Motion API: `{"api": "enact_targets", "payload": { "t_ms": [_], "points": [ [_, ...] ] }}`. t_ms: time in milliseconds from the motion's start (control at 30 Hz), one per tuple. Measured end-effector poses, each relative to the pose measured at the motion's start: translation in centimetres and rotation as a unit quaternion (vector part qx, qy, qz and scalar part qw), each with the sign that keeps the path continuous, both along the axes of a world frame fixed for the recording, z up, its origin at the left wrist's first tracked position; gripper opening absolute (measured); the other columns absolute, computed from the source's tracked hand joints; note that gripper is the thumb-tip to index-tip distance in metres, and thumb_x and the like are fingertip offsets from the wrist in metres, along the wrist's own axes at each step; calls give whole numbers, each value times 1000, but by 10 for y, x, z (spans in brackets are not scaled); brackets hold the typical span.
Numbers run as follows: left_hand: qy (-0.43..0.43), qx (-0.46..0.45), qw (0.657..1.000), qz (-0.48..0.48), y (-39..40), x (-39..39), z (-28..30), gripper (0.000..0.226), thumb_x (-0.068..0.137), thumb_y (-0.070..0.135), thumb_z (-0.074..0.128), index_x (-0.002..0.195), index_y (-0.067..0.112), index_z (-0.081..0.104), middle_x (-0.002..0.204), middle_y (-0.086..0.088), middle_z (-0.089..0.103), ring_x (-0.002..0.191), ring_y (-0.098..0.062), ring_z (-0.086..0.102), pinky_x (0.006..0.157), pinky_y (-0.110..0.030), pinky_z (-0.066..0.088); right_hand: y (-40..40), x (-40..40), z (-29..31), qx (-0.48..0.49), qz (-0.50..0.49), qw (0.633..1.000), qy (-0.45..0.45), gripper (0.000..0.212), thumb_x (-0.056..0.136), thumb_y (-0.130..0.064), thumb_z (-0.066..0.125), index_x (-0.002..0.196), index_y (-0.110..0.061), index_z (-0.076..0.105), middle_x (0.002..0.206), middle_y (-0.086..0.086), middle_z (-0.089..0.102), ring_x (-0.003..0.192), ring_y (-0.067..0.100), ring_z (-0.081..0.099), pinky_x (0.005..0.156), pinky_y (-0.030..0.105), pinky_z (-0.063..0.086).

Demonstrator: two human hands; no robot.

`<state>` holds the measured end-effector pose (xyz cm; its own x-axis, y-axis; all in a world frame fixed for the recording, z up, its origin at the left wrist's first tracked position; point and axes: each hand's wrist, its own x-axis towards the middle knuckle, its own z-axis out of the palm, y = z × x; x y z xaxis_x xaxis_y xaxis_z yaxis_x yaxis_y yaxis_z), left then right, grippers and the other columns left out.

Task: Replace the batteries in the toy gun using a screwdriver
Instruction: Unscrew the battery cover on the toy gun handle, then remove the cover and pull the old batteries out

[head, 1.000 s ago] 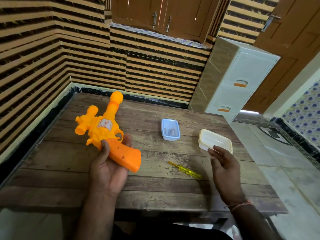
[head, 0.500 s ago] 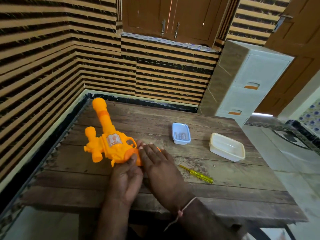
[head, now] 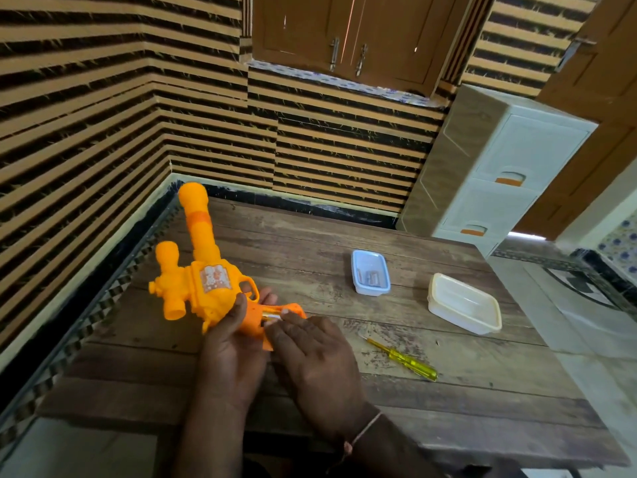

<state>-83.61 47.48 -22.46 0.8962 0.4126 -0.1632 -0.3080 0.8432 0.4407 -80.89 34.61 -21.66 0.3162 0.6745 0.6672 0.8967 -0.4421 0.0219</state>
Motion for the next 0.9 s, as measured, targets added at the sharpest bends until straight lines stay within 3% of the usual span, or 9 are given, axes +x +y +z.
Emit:
{"api": "enact_targets", "payload": {
  "t_ms": [100, 233, 300, 367, 400, 500, 667, 833, 900],
  "points": [
    [-25, 20, 998, 51, 15, -7, 4, 32, 85, 15, 61, 117, 16, 57, 112, -8, 58, 104, -26, 62, 98, -50, 49, 5, 11, 20, 125, -89, 976, 154, 21, 92, -21, 53, 106, -15, 67, 94, 2, 69, 83, 18, 56, 74, 32, 41],
    [-16, -29, 993, 111, 22, -10, 3, 31, 87, 7, 49, 112, 22, 63, 99, -1, 67, 94, -25, 68, 96, -48, 48, 11, 62, 30, 139, -203, 863, 440, 20, 89, -14, 65, 69, -18, 66, 61, -7, 60, 53, -1, 55, 56, 20, 40],
    [-10, -43, 993, 111, 25, -9, 2, 46, 78, 9, 57, 123, 18, 60, 105, -4, 67, 93, -25, 68, 97, -50, 47, 17, 76, 22, 107, -204, 841, 489, 30, 83, -15, 72, 57, -18, 58, 51, -10, 55, 44, -4, 53, 47, 12, 36],
    [-3, -44, 994, 100, 26, -7, 0, 75, 65, 12, 70, 137, 10, 51, 117, -12, 60, 94, -26, 67, 93, -49, 52, 25, 81, 11, 73, -222, 846, 478, 21, 80, -23, 75, 65, -15, 62, 57, -3, 60, 52, 3, 56, 55, 22, 42],
    [-3, -37, 995, 88, 26, -5, -1, 77, 63, 13, 73, 136, 6, 51, 119, -15, 57, 94, -26, 66, 87, -46, 55, 28, 83, 7, 53, -237, 852, 463, 17, 79, -27, 75, 73, -15, 64, 65, 0, 64, 62, 12, 60, 60, 26, 44],
    [-3, -21, 997, 72, 25, -3, -3, 39, 73, 13, 59, 112, 9, 62, 102, -16, 65, 86, -23, 67, 78, -39, 57, 34, 89, -3, 6, -263, 876, 405, 20, 80, -38, 70, 86, -20, 66, 84, 3, 69, 79, 22, 65, 68, 32, 49],
    [1, 14, 998, 60, 18, -3, 4, 27, 78, 10, 56, 104, 11, 63, 92, -14, 70, 81, -21, 67, 73, -35, 57, 16, 93, -3, 33, -271, 883, 382, 48, 79, -46, 73, 115, -15, 66, 107, 8, 68, 97, 24, 64, 80, 30, 47],
    [14, 9, 997, 70, 18, -2, 2, 42, 78, 10, 57, 120, 3, 58, 115, -19, 59, 93, -26, 65, 87, -40, 51, -23, 86, 5, 95, -282, 880, 370, 30, 82, -28, 74, 108, -13, 69, 98, 4, 70, 90, 21, 64, 72, 21, 38],
    [27, 5, 996, 80, 14, -2, 4, 53, 83, 9, 56, 135, 2, 52, 123, -17, 56, 93, -25, 68, 81, -38, 56, -49, 79, 6, 90, -287, 888, 347, 23, 82, -24, 74, 102, -14, 71, 95, 3, 70, 83, 21, 65, 72, 23, 42]
  ]
}}
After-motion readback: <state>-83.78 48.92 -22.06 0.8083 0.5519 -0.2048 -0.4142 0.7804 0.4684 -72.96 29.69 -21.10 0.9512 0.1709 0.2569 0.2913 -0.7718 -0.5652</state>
